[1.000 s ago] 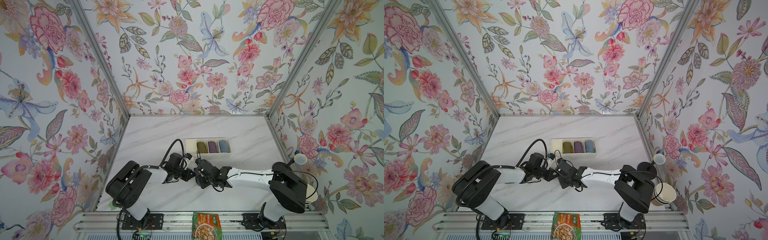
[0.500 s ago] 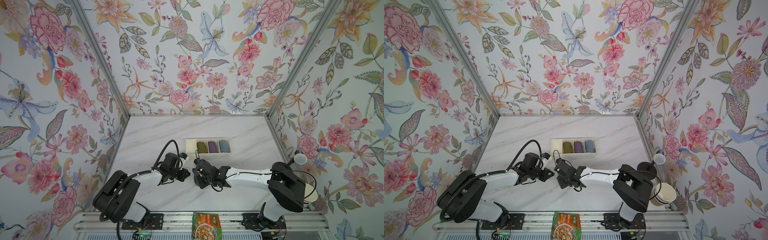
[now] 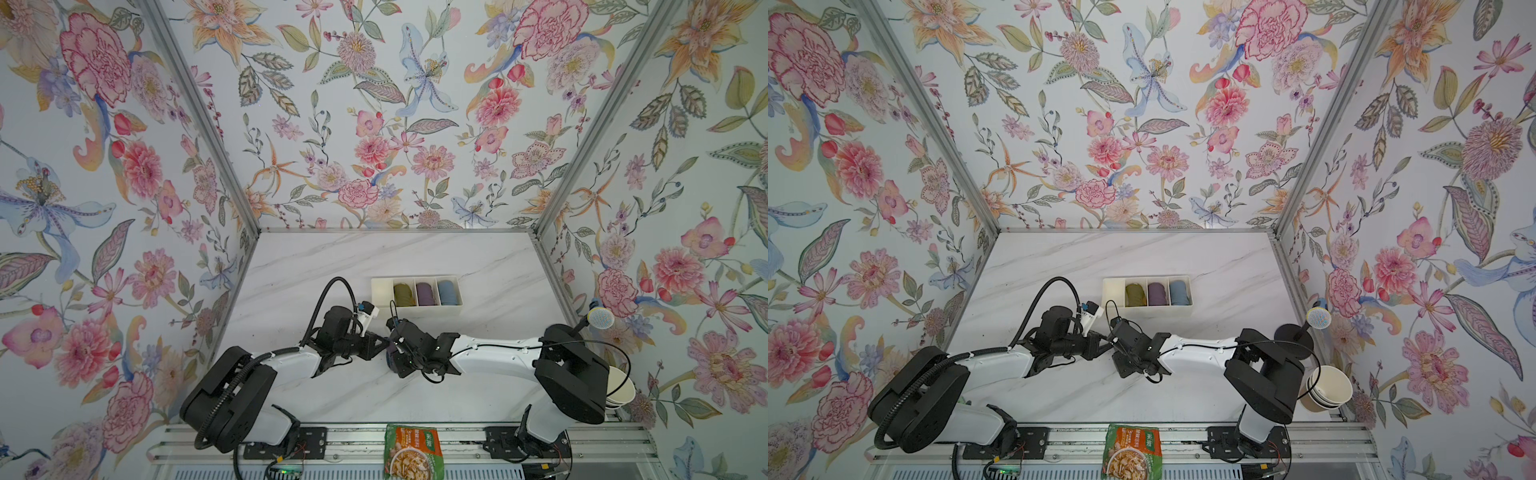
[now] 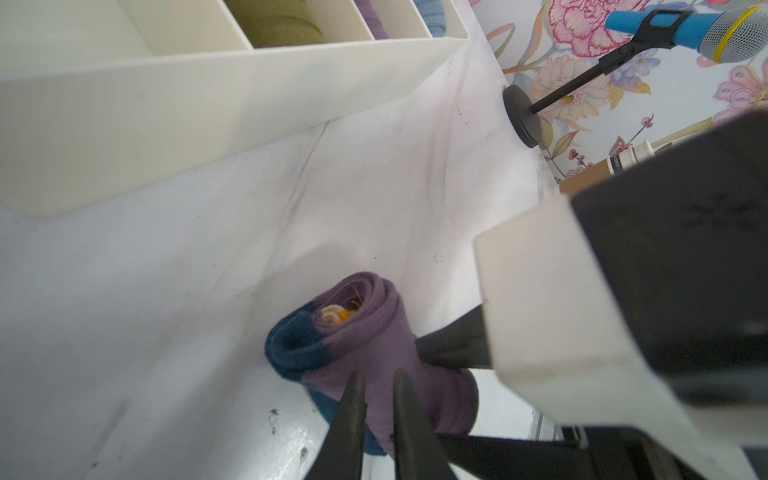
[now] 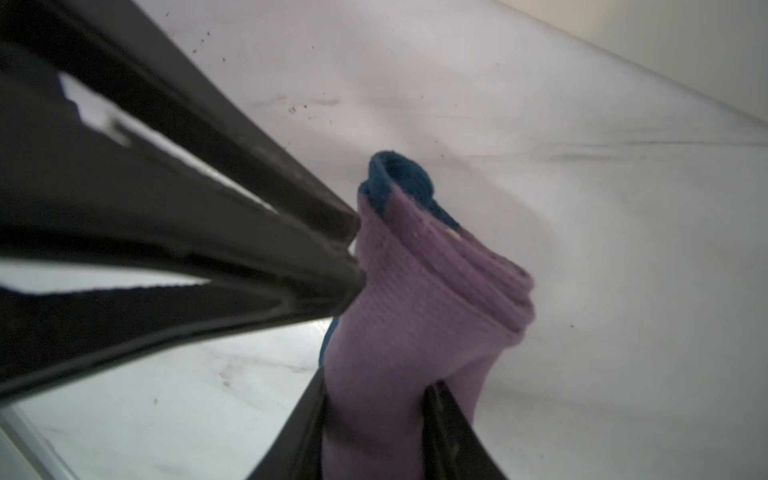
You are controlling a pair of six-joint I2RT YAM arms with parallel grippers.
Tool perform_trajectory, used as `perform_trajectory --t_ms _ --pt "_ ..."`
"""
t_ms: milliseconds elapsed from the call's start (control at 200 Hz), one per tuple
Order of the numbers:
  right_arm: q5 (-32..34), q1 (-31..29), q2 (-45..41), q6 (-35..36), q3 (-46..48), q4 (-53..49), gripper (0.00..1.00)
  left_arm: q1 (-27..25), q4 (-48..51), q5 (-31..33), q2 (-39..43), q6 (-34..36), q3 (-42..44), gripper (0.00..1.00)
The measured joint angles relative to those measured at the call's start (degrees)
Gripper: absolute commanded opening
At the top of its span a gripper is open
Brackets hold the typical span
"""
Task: Roll the socks
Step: 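Hold the rolled sock upright with the right gripper while the left gripper presses it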
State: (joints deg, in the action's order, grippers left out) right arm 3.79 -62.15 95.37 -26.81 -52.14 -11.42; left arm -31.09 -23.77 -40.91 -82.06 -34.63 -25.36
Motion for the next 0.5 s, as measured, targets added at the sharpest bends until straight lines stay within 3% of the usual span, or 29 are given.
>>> perform_trajectory --t_ms 500 --pt "0.0 0.0 0.0 0.0 0.0 0.0 0.37 -2.3 -7.8 -1.8 -5.8 -3.8 0.0 0.17"
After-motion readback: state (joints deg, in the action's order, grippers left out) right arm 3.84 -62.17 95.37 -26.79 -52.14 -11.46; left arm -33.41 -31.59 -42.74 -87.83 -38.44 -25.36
